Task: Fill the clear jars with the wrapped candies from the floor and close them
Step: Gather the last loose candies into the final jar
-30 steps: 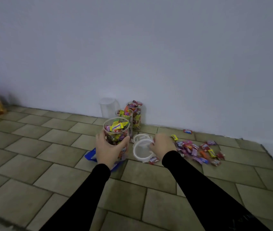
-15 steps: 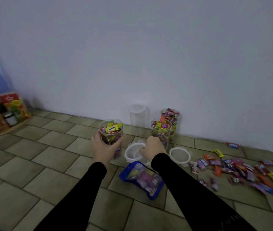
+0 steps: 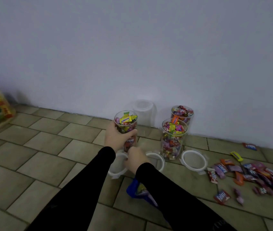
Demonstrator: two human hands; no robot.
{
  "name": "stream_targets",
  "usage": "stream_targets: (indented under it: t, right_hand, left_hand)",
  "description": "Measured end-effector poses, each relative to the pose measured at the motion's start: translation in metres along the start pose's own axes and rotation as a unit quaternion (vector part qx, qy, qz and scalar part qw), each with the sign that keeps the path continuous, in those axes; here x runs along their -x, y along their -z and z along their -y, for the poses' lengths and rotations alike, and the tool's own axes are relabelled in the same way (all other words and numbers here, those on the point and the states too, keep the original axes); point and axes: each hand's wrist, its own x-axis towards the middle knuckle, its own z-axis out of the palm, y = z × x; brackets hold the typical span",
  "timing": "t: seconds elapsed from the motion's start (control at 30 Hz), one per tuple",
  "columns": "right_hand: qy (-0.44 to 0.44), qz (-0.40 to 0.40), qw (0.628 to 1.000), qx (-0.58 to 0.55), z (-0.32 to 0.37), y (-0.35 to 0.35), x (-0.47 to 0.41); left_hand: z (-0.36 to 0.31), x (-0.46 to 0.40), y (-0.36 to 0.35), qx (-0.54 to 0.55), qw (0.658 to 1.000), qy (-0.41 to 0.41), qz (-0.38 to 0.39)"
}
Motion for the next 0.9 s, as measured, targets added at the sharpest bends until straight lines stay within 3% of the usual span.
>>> stream_targets:
  t: [0.3,0.43,0.63,0.8,0.9]
  right_hand:
    - [0.027,0.020,0.988,0.152,-0.010,0.003,-0.006]
    - [0.028,-0.035,0.986,0.158,-0.004,0.033,-0.001]
    - [0.042,-0.132,0.982,0.131,0.011,0.107,-0.009]
    - [0.050,-0.191,0.976,0.091,0.013,0.146,-0.038]
    - [0.043,-0.179,0.978,0.093,0.001,0.159,-0.061]
  left_hand:
    - [0.004,-0.003,-0.008,0.008,0.999,0.010,0.033]
    - [0.000,0.008,0.009,0.037,0.995,-0.016,0.091]
    - [-0.016,-0.019,0.022,0.107,0.994,0.039,-0.004]
    - [-0.016,-0.064,0.020,-0.019,0.996,0.046,0.079]
    - [-0.013,-0.085,0.018,-0.019,0.990,0.066,0.122]
